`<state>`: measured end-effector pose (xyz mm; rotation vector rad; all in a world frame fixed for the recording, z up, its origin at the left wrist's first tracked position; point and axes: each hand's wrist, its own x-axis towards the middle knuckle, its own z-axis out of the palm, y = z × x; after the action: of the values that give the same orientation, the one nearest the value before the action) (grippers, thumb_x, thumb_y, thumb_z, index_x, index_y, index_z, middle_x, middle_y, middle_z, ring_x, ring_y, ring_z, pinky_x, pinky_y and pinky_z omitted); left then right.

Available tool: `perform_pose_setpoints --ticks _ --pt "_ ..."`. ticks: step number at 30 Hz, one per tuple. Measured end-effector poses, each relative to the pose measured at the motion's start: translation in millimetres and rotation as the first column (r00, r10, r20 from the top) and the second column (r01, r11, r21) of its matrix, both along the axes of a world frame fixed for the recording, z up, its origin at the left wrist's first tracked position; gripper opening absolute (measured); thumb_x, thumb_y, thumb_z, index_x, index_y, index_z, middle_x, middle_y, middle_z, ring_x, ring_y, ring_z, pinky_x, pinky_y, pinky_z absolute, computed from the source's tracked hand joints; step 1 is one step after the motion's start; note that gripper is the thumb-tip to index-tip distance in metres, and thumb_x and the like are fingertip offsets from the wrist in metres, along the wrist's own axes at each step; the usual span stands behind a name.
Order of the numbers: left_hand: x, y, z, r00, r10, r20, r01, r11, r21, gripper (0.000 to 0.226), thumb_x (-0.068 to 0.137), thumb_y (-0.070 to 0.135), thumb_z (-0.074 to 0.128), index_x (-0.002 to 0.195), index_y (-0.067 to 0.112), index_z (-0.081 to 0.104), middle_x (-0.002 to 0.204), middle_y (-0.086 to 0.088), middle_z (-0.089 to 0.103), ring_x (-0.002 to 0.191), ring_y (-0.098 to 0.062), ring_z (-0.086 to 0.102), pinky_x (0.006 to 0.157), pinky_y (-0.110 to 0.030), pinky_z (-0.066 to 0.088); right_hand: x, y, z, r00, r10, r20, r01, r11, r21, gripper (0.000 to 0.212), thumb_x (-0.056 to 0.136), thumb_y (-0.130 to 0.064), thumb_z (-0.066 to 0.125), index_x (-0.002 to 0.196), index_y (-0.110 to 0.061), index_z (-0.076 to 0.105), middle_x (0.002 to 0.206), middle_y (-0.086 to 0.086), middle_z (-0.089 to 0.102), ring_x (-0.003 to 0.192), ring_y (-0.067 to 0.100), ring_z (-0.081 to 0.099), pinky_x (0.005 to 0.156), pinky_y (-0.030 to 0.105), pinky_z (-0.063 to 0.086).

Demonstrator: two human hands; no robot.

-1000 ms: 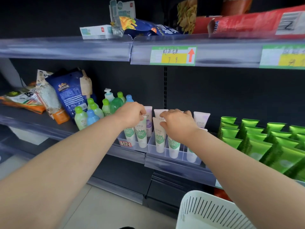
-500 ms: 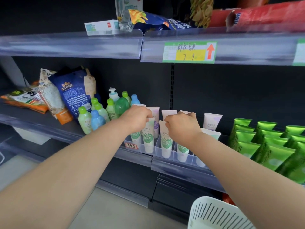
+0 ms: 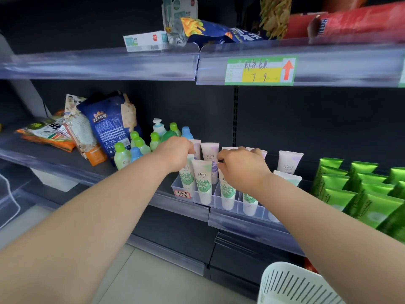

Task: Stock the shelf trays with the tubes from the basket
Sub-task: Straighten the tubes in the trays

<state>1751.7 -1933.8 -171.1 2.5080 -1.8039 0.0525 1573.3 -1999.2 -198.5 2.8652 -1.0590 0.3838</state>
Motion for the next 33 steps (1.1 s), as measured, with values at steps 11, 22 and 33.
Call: perform_pose_setpoints --ticks 11,22,33 --pt "7 5 -5 0.997 0.048 0.06 -0.05 0.998 0.027 0.034 0.092 0.001 0.044 0.112 0.017 0.066 0.113 -0.013 0.059 0.107 -0.033 0.05 0.071 -0.03 0.033 3 3 -2 1.0 0.008 -0.001 -0.008 1.0 0.0 0.027 0.095 -0.019 0.04 0.118 -0.023 0.054 0.108 0.0 0.064 0.103 0.024 0.051 0.083 0.04 0.034" --pt "-9 -3 15 1.0 0.024 -0.018 -0.025 0.997 -0.076 0.047 0.082 -0.01 0.045 0.117 0.012 0.065 0.118 -0.011 0.062 0.109 -0.028 0.057 0.089 -0.038 0.05 -8 -7 7 0.998 -0.017 0.064 0.017 1.0 -0.006 0.026 0.088 -0.008 0.041 0.106 -0.021 0.055 0.096 -0.002 0.062 0.096 0.023 0.048 0.076 0.038 0.028" --pt "-28 -38 7 0.992 -0.068 -0.102 0.044 0.974 -0.22 0.031 0.089 0.001 0.049 0.106 0.018 0.07 0.108 -0.002 0.066 0.103 -0.023 0.058 0.079 -0.032 0.048 -42 -44 17 0.989 -0.094 0.118 0.093 0.996 0.013 0.033 0.092 -0.012 0.045 0.118 -0.03 0.056 0.111 -0.004 0.062 0.11 0.021 0.048 0.083 0.039 0.031"
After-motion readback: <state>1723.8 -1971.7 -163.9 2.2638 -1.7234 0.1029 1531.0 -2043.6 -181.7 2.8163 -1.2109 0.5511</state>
